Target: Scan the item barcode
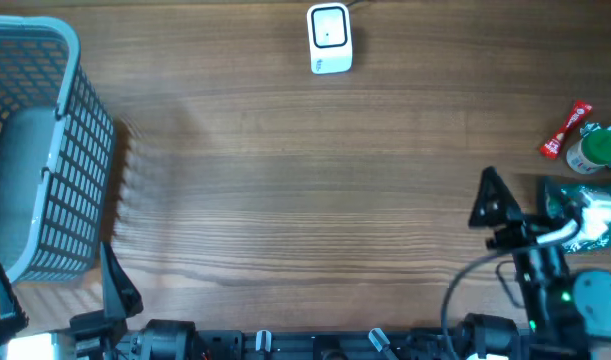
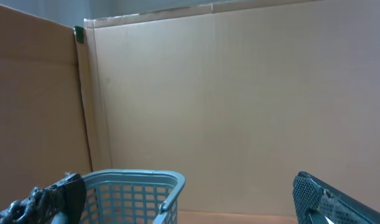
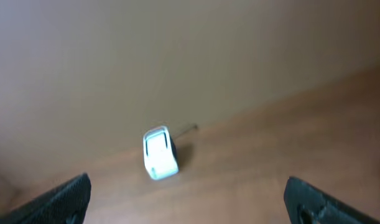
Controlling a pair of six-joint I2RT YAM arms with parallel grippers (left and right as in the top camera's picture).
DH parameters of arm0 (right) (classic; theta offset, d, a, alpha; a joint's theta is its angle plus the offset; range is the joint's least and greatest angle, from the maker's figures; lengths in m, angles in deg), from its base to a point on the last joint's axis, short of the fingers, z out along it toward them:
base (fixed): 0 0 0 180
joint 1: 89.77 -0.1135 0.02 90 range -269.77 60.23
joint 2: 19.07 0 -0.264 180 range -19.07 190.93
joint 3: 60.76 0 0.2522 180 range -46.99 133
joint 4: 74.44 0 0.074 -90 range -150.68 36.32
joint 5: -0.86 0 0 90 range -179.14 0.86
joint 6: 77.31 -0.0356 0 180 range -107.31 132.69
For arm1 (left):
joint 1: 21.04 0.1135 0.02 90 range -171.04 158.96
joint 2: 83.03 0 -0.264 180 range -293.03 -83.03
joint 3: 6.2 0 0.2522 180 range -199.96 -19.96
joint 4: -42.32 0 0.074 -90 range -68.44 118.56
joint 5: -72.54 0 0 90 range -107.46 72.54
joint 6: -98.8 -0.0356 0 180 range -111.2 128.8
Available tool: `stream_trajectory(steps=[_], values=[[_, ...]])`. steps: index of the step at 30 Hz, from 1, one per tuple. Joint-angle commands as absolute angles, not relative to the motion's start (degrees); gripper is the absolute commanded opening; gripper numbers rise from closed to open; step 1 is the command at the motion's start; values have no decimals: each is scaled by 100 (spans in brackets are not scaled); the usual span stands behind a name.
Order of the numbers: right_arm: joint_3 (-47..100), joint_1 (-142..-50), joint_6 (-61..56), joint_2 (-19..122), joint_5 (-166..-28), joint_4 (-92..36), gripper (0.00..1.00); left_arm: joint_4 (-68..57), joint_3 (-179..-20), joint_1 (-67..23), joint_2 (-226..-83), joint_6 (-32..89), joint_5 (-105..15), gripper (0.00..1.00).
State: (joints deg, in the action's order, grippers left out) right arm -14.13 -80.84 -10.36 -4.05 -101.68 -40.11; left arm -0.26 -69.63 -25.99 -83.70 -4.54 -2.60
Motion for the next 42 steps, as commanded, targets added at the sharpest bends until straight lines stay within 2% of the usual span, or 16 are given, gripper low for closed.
stream_trajectory(steps=[1,5,9,11,12,15,29,37,42], values=[[-2390,-8093,-1512,-466,-10085,-4961,100,-424,-6942,-2568,-8330,-421,-352,100],[-3070,-8093,-1536,-462,-9630,-5086,100,-1969,-6942,-2568,-8330,-421,-352,100],[-3536,-8093,-1696,-462,-9519,-5294,100,-5226,-6942,-2568,-8330,-421,-352,100],[-3837,-8093,-1954,-462,-9551,-5479,100,-6494,-6939,-2568,-8330,-421,-352,100],[-4191,-8093,-2277,-462,-9562,-5615,100,-6666,-6948,-2568,-8330,-380,-354,100],[-4500,-8093,-2673,-381,-9604,-5731,100,-6669,-6946,-2568,-8330,-382,-352,100],[-4500,-8093,-2653,-313,-9602,-5737,100,-6669,-6946,-2568,-8330,-380,-352,100],[-4500,-8106,-2656,-1884,-9602,-5812,100,-6666,-6946,-2568,-8330,-380,-352,100],[-4504,-9059,-2461,-1893,-9331,-5737,100,-6666,-6946,-2568,-8330,-382,-352,100]])
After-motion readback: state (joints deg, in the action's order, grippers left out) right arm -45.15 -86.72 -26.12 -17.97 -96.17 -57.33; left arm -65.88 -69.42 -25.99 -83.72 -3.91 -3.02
